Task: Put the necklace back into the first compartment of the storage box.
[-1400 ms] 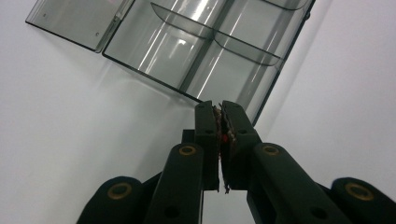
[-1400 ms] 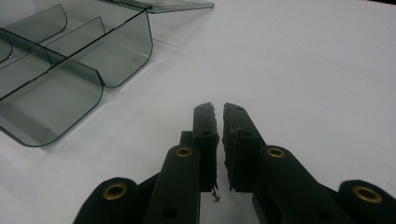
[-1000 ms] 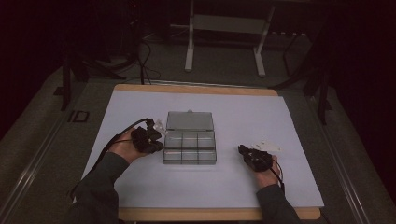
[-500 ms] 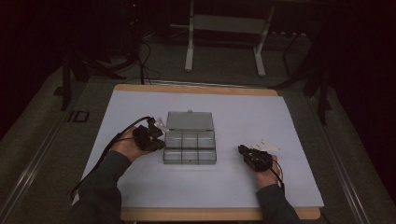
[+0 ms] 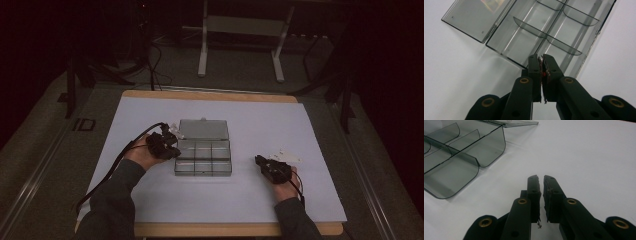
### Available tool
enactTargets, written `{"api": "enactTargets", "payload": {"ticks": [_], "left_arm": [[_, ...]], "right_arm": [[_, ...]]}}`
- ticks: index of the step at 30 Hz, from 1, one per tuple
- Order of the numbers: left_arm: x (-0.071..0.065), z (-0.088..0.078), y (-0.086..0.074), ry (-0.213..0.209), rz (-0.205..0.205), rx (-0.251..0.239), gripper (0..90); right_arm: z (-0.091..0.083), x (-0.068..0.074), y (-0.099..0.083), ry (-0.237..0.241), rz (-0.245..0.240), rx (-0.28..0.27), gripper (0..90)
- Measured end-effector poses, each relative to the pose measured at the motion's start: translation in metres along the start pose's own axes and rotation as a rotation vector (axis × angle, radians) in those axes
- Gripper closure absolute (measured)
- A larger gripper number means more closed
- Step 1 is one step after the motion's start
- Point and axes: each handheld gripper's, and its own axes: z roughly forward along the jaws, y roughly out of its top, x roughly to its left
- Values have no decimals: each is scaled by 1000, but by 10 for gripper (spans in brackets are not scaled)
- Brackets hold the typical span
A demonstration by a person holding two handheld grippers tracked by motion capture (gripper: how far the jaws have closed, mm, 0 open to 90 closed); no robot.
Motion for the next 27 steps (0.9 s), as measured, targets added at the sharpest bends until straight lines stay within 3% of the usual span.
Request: {"api": "enactTargets", "payload": {"ticks": [27], "left_arm": [[7,16,10,27,-42,-10,863]], "right_arm": [[0,0,0,0,-2,0,835]]}}
